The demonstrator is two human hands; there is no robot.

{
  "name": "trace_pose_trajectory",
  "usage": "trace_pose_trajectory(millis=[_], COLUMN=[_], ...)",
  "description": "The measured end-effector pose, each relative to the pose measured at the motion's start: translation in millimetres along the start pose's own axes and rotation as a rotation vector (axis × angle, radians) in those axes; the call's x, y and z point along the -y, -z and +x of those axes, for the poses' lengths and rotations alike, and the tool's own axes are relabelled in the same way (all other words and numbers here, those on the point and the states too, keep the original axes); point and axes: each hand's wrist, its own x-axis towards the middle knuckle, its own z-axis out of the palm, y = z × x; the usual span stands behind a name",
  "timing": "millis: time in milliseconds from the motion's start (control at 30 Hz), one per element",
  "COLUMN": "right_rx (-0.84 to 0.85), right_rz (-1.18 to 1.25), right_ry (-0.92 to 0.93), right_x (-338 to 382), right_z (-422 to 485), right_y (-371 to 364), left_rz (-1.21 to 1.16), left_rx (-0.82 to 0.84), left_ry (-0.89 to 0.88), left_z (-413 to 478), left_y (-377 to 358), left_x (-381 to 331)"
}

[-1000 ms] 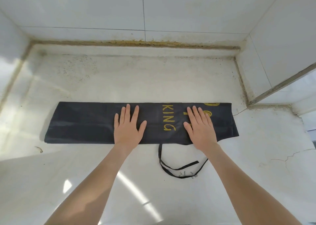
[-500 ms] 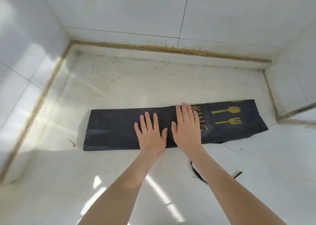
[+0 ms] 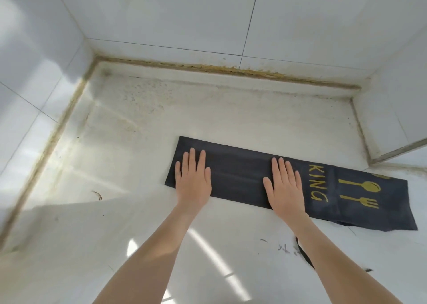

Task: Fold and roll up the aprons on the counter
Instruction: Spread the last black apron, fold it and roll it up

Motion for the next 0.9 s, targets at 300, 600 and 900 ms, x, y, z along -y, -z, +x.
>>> trace_pose_trajectory(millis=[300, 600, 900], right_rx=[-0.045, 0.189, 0.266], right_rz=[0.191, 0.123, 0.213], right_ry=[0.15, 0.313, 0.317], right_x=[75, 123, 130], right_z=[8, 4, 6], right_y=[24, 5, 13], left_rz=[-0.257, -0.604, -0.93], left_rx=[0.076, 0.416, 0.359], left_ry=[0.477, 0.536, 0.672], left_z=[21, 32, 30], left_y=[51, 64, 77], left_x=[15, 35, 38])
